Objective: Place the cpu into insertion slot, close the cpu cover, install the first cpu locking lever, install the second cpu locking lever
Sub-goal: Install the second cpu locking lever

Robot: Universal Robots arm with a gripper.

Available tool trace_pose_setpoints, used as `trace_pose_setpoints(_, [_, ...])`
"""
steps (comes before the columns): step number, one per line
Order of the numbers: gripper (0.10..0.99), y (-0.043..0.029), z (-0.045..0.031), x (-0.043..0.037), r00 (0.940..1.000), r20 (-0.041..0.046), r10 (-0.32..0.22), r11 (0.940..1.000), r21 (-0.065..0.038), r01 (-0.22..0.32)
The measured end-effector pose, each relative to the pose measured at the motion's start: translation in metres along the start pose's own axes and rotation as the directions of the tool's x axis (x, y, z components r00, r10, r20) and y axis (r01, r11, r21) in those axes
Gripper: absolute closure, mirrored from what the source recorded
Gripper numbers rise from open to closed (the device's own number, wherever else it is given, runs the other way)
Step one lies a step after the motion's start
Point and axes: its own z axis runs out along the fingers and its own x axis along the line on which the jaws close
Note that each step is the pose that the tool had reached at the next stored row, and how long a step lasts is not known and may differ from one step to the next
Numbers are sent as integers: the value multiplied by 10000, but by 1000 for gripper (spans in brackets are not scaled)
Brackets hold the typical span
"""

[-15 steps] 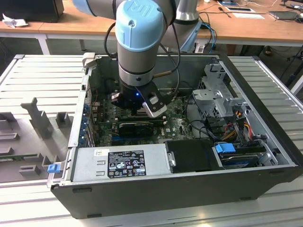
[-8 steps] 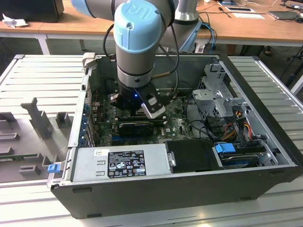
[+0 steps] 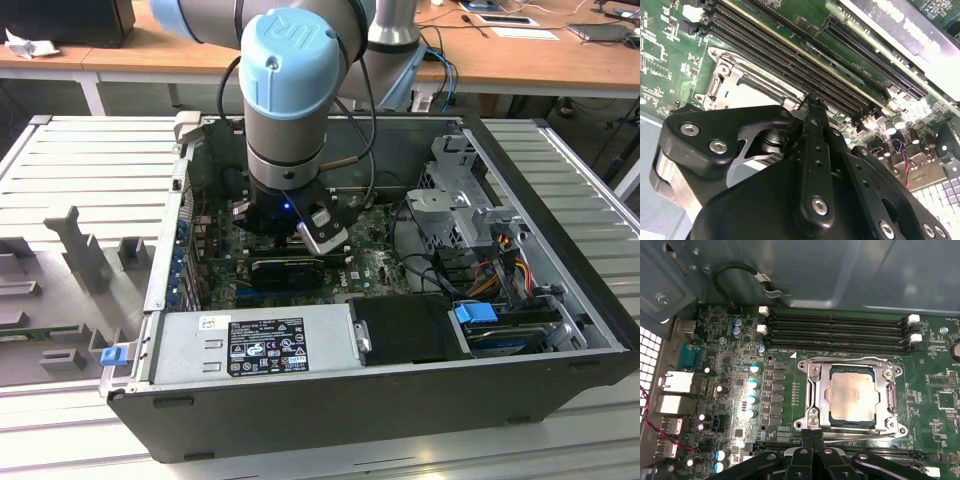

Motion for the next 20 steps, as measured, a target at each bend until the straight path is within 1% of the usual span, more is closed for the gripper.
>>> trace_pose_setpoints(2, [980, -4, 22, 31, 10000, 16, -8, 10000, -1, 8])
trace_pose_setpoints(4, [980, -13, 54, 36, 10000, 26, -20, 10000, 0, 20])
trace_pose_setpoints(7, [980, -20, 79, 40, 10000, 28, -27, 10000, -23, 27])
trace_pose_setpoints(8, [980, -21, 81, 40, 10000, 27, -30, 10000, -39, 30])
trace_pose_setpoints(11, [980, -22, 87, 45, 10000, 33, -41, 9998, -173, 42])
trace_pose_setpoints(17, [980, -27, 107, 50, 10000, 36, -51, 9996, -271, 52])
trace_pose_setpoints(20, [980, -31, 121, 52, 10000, 39, -53, 9995, -300, 54])
